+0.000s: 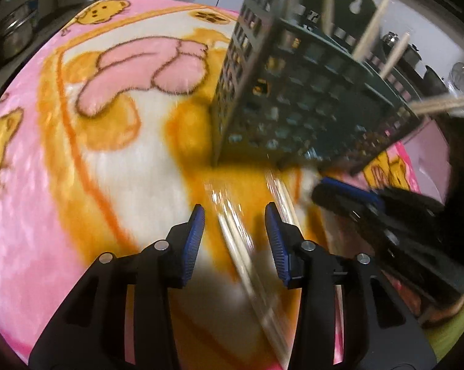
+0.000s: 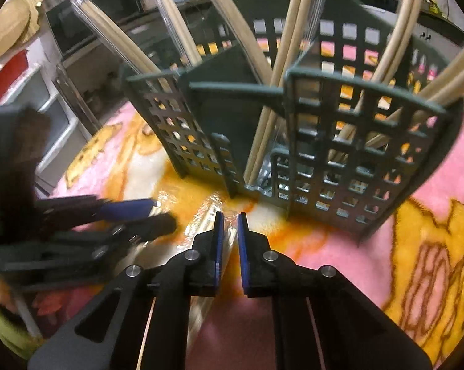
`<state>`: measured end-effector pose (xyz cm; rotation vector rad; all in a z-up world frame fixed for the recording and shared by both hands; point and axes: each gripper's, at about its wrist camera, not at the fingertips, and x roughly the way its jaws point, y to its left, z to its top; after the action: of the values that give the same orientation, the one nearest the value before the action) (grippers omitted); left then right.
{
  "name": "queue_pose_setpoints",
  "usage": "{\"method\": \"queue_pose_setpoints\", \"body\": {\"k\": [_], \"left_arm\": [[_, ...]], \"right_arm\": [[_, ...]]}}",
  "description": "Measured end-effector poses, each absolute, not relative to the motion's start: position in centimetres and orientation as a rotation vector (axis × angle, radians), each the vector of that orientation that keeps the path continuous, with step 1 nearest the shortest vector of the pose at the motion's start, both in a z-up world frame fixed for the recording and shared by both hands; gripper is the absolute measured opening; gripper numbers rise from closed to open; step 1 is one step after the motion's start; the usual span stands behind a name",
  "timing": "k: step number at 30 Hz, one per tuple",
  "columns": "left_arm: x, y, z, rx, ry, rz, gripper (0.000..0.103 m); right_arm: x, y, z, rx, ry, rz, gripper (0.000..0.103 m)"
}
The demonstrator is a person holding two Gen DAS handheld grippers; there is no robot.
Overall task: Organize utensils
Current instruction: 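Close the left tool on a wooden chopstick while the right tool grasps another chopstick, then raise the left tool's chopstick upright above the caddy while the right tool raises its chopstick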
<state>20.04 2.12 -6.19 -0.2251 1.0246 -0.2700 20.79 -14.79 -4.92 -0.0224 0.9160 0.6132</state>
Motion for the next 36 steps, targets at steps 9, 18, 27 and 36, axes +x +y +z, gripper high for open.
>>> {"method": "queue_pose_setpoints", "body": {"k": [9, 18, 27, 36], "left_arm": [[20.3, 2.6, -4.9, -0.197, 0.976, -0.246, 0.004], [17.7, 2.1, 2.5, -0.226, 0.765, -0.316, 0.003], [16.6, 1.0, 8.1, -0.225, 0.616, -0.367, 0.003], [16.0, 0.0, 12.0, -0.226, 0.509, -0.42, 0.003]], "right_arm": [[19.0, -16.4, -1.2, 0.02, 0.808, 0.644, 0.008], [17.1, -17.8, 3.2, 0.056, 0.675, 0.685, 0.008], [15.4, -19.6, 7.2, 0.086, 0.542, 0.687, 0.006], [14.6, -20.8, 10.5, 0.089, 0.429, 0.668, 0.005]]}}
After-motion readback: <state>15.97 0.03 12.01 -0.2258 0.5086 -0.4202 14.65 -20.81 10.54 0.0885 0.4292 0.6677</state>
